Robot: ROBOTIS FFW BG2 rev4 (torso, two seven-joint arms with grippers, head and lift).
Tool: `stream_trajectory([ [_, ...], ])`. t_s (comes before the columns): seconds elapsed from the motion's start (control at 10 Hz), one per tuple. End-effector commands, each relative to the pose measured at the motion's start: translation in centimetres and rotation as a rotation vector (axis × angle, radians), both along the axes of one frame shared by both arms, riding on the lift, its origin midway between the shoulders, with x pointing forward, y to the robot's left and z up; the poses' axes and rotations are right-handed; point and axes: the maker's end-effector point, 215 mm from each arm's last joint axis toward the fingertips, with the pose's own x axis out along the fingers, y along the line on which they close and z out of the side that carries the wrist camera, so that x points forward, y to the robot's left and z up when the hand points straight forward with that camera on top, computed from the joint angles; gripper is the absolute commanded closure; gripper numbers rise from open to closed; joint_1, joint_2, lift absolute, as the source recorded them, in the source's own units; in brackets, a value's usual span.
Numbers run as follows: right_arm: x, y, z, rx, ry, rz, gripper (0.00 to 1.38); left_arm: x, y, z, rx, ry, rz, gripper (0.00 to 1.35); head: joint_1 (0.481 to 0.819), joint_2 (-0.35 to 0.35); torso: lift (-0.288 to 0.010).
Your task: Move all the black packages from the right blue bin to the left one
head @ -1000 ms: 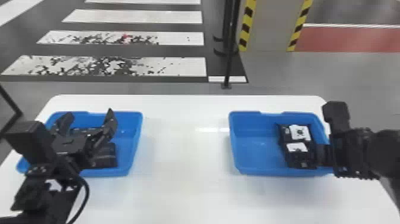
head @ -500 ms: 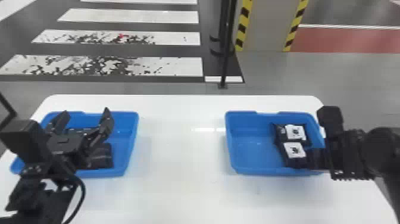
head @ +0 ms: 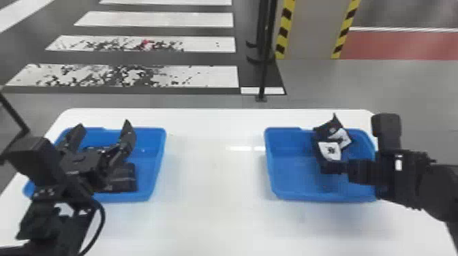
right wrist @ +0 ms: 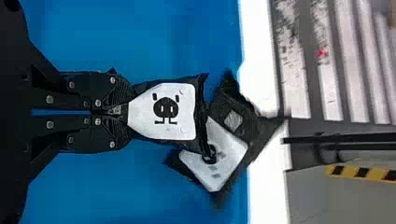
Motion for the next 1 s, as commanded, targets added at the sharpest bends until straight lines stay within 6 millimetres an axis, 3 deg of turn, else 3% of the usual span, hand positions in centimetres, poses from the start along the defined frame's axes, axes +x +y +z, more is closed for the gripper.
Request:
stream_trajectory([
  [0.0,3.0,1.1,3.3,0.037,-0.161,0.028,1.17,0.1,-0.4,0.8,-0.014,-0.025,-0.005,0.14,0.695,0.004,-0.140],
  [0.1,3.4,3.4,4.9,0.088,-0.207,0.072,1.17,0.2,-0.8,0.7,-0.025,-0.024,-0.011,0.14,0.695,0.014,-0.140],
  [0.4,2.0,9.2,6.2,0.219,-0.211,0.178,1.17,0.2,-1.1,0.1,-0.031,-0.002,-0.017,0.14,0.695,0.055,-0.140],
  [0.6,2.9,13.7,10.8,0.242,-0.360,0.296,1.17,0.2,-1.7,0.5,-0.051,-0.016,-0.029,0.14,0.695,0.095,-0.140],
  [0.7,3.3,16.4,13.2,0.253,-0.433,0.375,1.17,0.5,-3.1,0.6,-0.076,-0.018,-0.056,0.14,0.695,0.118,-0.140],
  [0.9,2.4,21.1,14.6,0.277,-0.461,0.488,1.17,0.6,-6.4,2.4,-0.175,-0.062,-0.128,0.14,0.683,0.151,-0.140],
])
